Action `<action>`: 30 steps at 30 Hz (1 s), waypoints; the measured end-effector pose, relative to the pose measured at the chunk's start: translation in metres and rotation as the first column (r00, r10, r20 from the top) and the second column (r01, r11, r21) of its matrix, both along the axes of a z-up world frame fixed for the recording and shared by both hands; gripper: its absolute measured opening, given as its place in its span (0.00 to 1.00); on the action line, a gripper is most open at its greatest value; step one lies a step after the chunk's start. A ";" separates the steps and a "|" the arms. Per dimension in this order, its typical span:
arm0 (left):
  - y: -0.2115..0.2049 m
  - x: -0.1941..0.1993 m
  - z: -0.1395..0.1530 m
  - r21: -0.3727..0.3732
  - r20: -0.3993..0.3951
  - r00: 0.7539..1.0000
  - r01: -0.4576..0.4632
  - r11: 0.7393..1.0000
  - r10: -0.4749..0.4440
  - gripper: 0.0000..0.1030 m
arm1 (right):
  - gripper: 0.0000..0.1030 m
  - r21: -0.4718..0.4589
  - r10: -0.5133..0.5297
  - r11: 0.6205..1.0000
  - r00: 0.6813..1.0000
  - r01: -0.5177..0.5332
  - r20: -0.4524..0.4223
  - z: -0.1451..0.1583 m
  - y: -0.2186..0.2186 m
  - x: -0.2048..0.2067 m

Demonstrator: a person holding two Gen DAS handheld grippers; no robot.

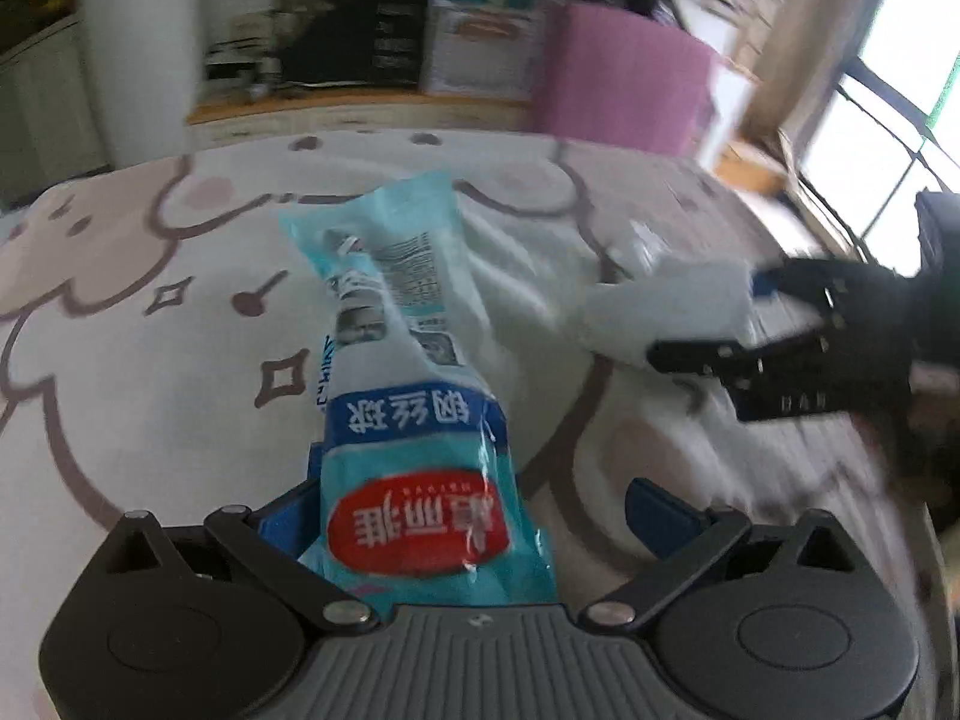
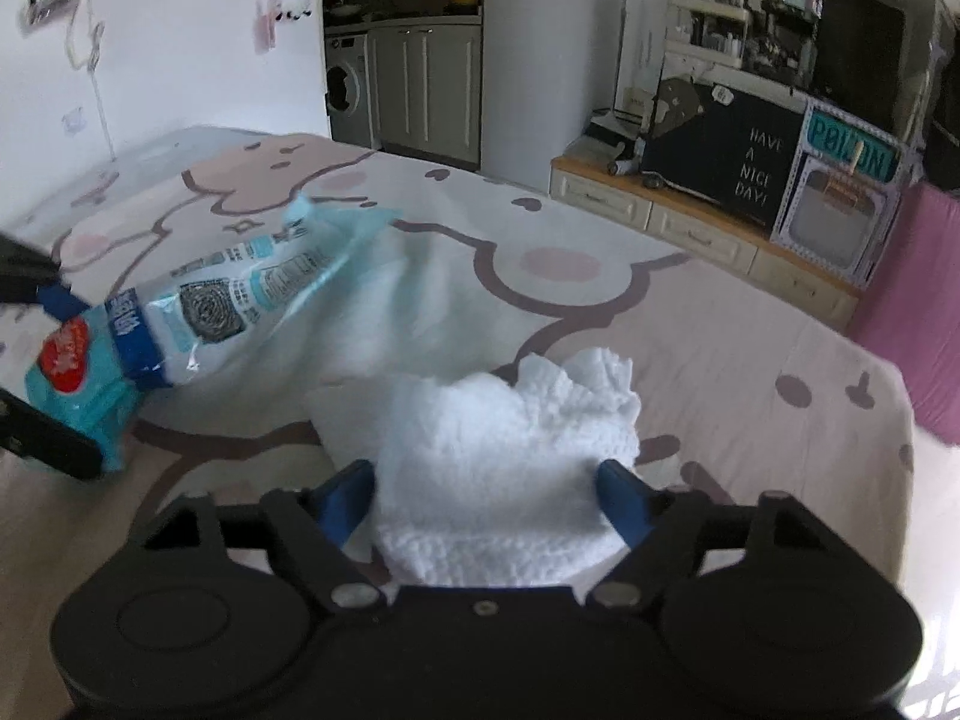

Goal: Collect trash
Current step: 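Grasp the blue-and-white plastic bag with the left tool while the right tool grasps the white tissue, then carry the blue bag and white tissue over the yellow wastebasket with both tools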

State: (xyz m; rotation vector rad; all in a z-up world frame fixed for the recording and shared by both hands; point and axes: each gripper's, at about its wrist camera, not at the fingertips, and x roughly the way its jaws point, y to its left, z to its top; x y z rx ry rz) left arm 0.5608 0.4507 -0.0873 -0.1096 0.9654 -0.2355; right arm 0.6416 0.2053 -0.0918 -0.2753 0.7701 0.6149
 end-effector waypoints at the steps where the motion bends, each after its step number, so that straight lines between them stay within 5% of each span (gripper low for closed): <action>1: -0.001 -0.001 0.002 -0.006 0.009 0.999 -0.037 0.999 0.038 0.94 | 0.63 -0.001 -0.012 1.000 1.000 0.012 0.003 0.001 0.000 -0.001; 5: -0.004 0.001 0.003 0.025 0.033 0.985 -0.171 0.985 0.170 0.76 | 0.41 0.009 -0.041 0.999 0.999 0.041 -0.008 0.005 -0.005 -0.003; 9: 0.004 0.000 0.006 -0.038 0.039 0.955 -0.293 0.955 0.295 0.66 | 0.20 0.019 -0.058 0.998 0.998 0.059 -0.015 0.007 -0.010 -0.009; 15: -0.002 -0.006 0.012 -0.061 0.064 0.933 -0.351 0.934 0.354 0.32 | 0.13 0.021 -0.065 0.998 0.998 0.065 -0.023 0.009 -0.015 -0.021; 17: -0.008 -0.011 0.014 -0.055 0.076 0.928 -0.361 0.931 0.364 0.11 | 0.12 0.029 -0.068 0.997 0.997 0.069 -0.028 0.010 -0.019 -0.025; 30: -0.054 -0.067 0.029 -0.076 0.153 0.906 -0.386 0.919 0.394 0.02 | 0.09 0.070 -0.100 0.992 0.994 0.103 -0.042 0.024 -0.051 -0.069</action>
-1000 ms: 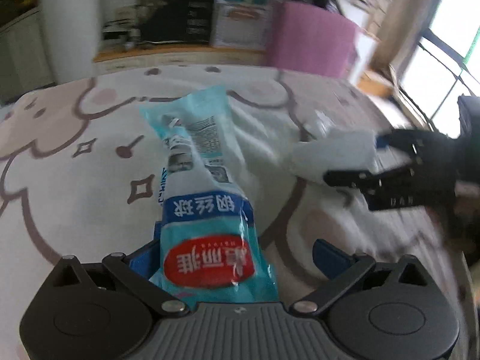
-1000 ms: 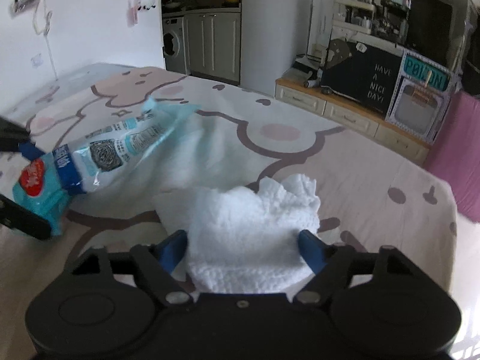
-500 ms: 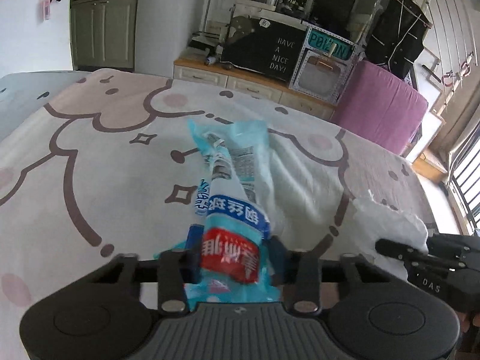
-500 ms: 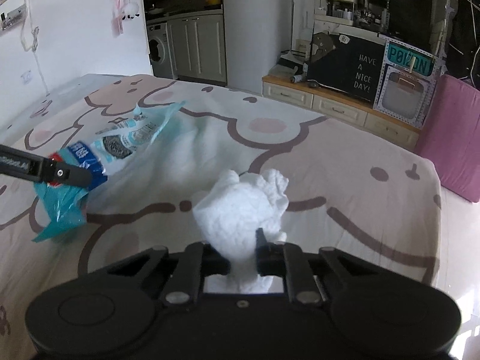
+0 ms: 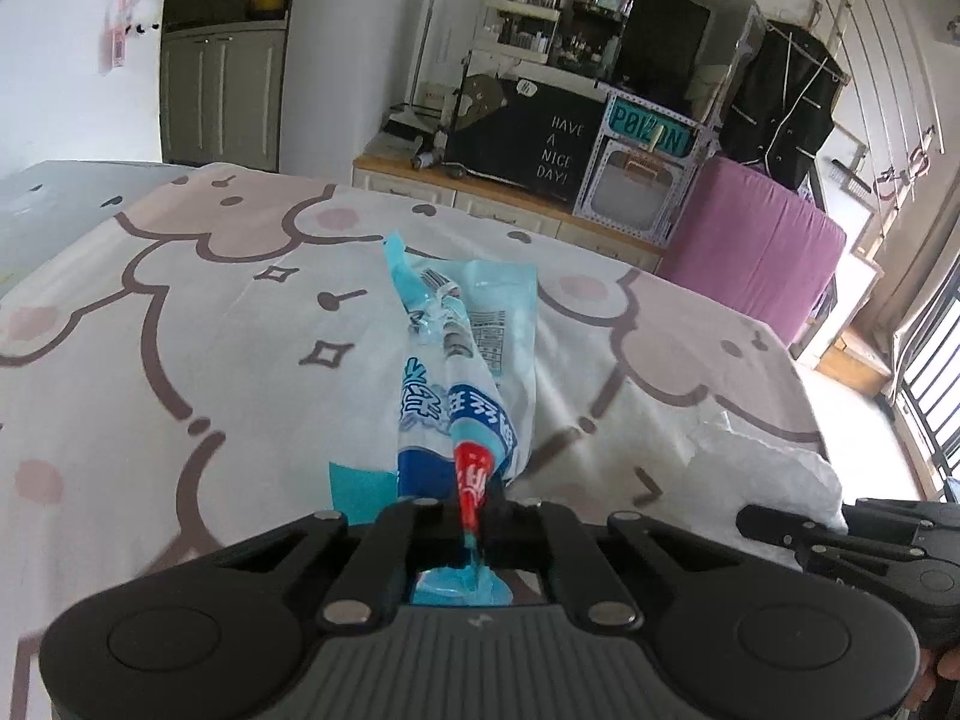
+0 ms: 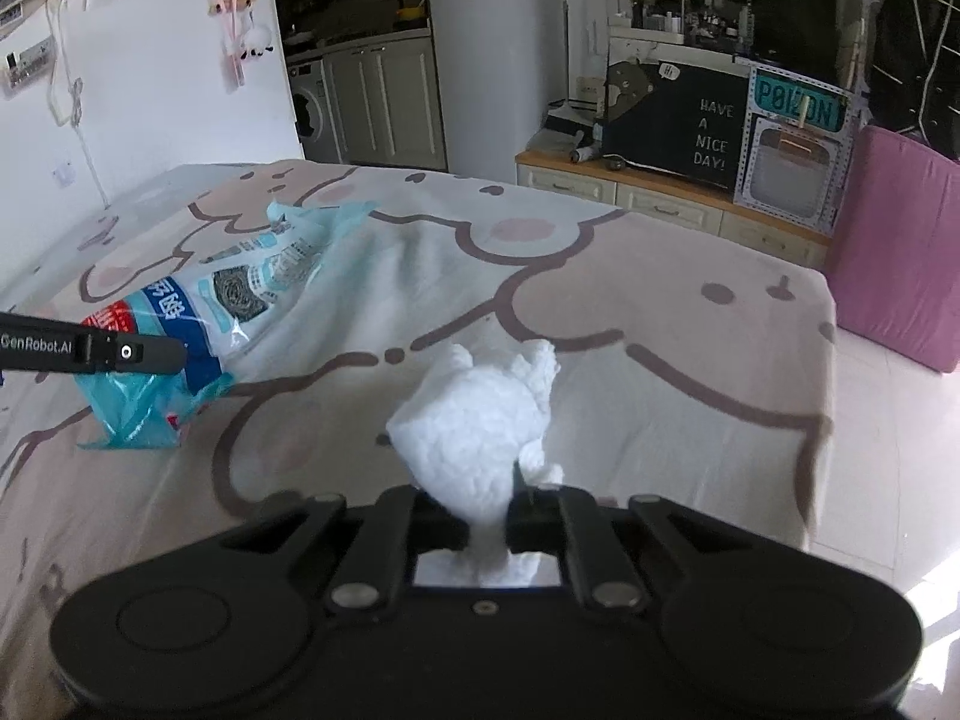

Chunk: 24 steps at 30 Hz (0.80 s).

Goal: Collect trash
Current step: 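Carry the blue bag and white tissue over the yellow wastebasket with both tools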

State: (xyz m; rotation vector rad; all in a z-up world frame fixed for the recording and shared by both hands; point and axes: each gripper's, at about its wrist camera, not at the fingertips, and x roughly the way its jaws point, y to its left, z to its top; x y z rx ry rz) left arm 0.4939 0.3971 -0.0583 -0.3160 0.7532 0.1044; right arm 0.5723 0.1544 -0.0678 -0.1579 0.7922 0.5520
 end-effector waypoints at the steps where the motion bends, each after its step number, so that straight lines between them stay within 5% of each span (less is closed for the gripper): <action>1: -0.005 -0.006 0.001 0.003 0.005 1.000 -0.001 1.000 0.001 0.02 | 0.09 0.005 -0.001 1.000 1.000 0.001 0.001 0.002 -0.003 -0.004; 24: -0.109 -0.134 0.052 0.105 0.113 0.993 0.024 0.994 -0.036 0.02 | 0.09 0.094 -0.102 0.991 0.991 0.094 0.089 0.060 -0.096 -0.133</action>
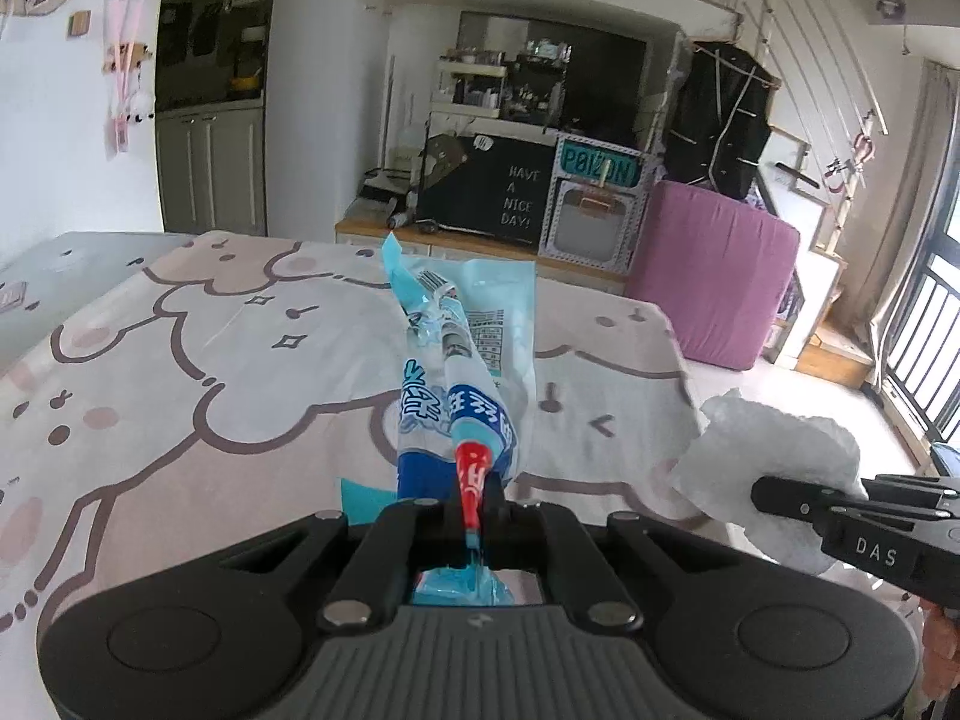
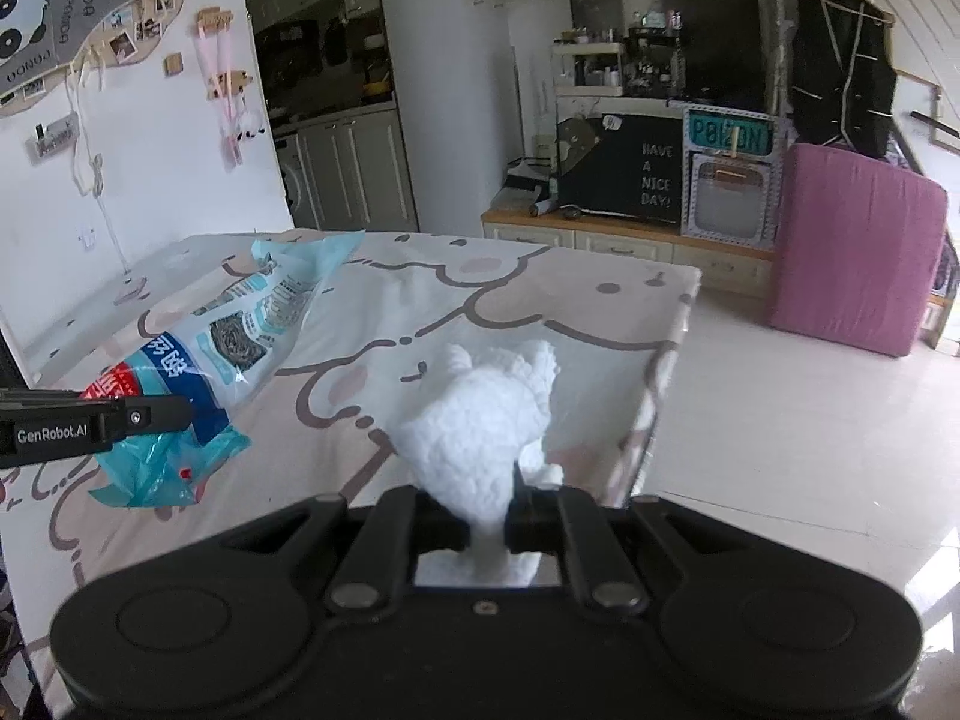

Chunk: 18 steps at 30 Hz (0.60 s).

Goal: Collect trash
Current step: 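Carry the blue bag and white tissue over the yellow wastebasket with both tools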

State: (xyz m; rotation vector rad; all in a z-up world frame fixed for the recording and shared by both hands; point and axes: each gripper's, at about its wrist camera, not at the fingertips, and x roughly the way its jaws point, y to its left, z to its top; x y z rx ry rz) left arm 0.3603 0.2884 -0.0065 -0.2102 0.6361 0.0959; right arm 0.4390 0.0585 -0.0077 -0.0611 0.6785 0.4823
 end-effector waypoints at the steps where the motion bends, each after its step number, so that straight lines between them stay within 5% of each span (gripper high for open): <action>1: -0.005 -0.004 0.002 0.001 0.004 1.000 0.004 1.000 -0.004 0.02 | 0.09 0.001 -0.005 1.000 1.000 0.005 0.003 0.002 -0.005 -0.006; 18: -0.106 -0.042 0.008 -0.022 0.037 0.985 0.169 0.985 -0.168 0.02 | 0.09 0.019 -0.126 0.992 0.992 0.126 0.029 0.014 -0.103 -0.072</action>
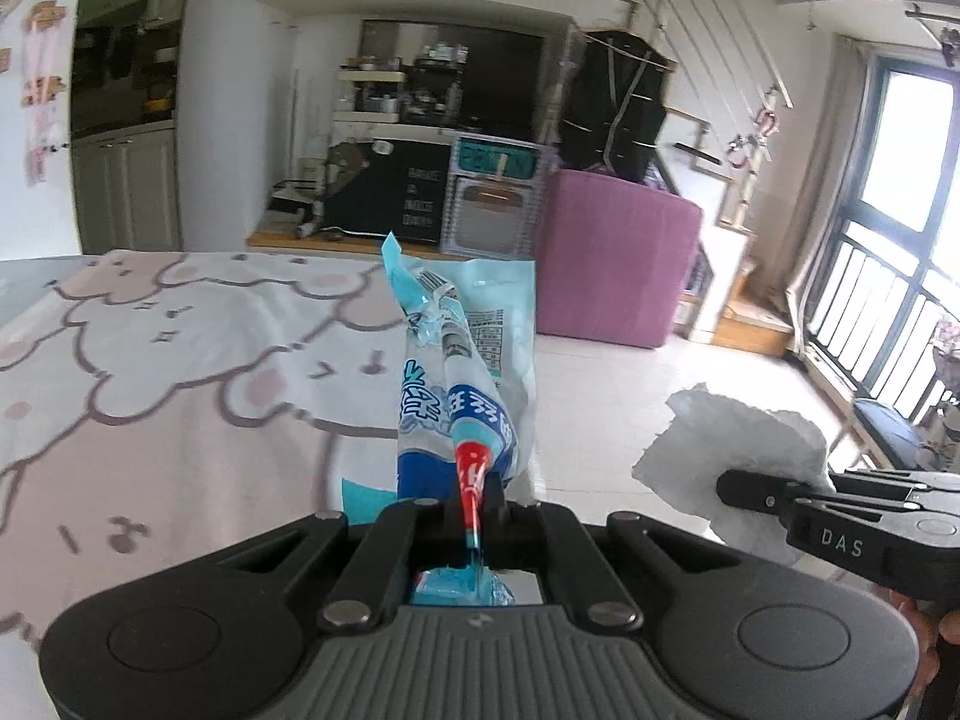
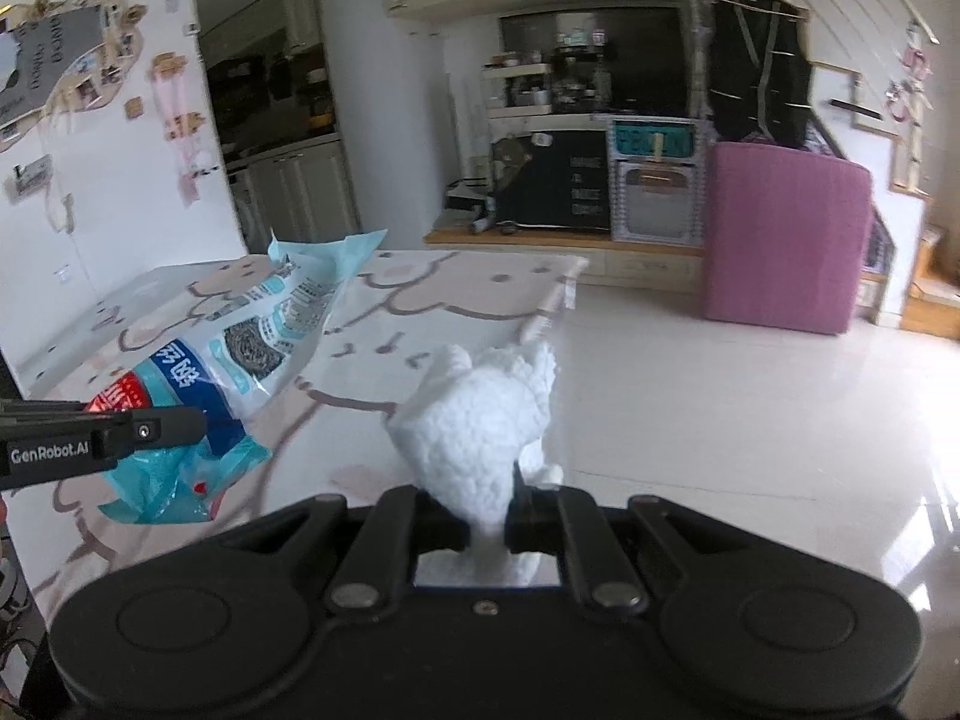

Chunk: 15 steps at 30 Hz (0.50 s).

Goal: Collect trash
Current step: 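Carry the blue bag and white tissue over the yellow wastebasket with both tools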

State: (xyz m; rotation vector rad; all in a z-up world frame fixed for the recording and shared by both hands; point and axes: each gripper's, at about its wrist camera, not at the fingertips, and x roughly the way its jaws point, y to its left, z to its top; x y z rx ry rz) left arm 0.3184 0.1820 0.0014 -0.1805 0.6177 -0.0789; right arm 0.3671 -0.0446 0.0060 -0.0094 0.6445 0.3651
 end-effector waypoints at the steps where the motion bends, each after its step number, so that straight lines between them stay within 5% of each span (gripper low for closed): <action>1: -0.006 0.000 -0.001 -0.005 -0.001 1.000 0.009 1.000 -0.009 0.02 | 0.09 -0.001 -0.011 1.000 1.000 0.011 0.000 -0.001 -0.007 -0.002; 15: -0.104 0.017 -0.030 -0.042 -0.073 0.974 0.213 0.976 -0.216 0.02 | 0.09 -0.005 -0.186 0.983 0.982 0.186 -0.034 -0.027 -0.117 -0.025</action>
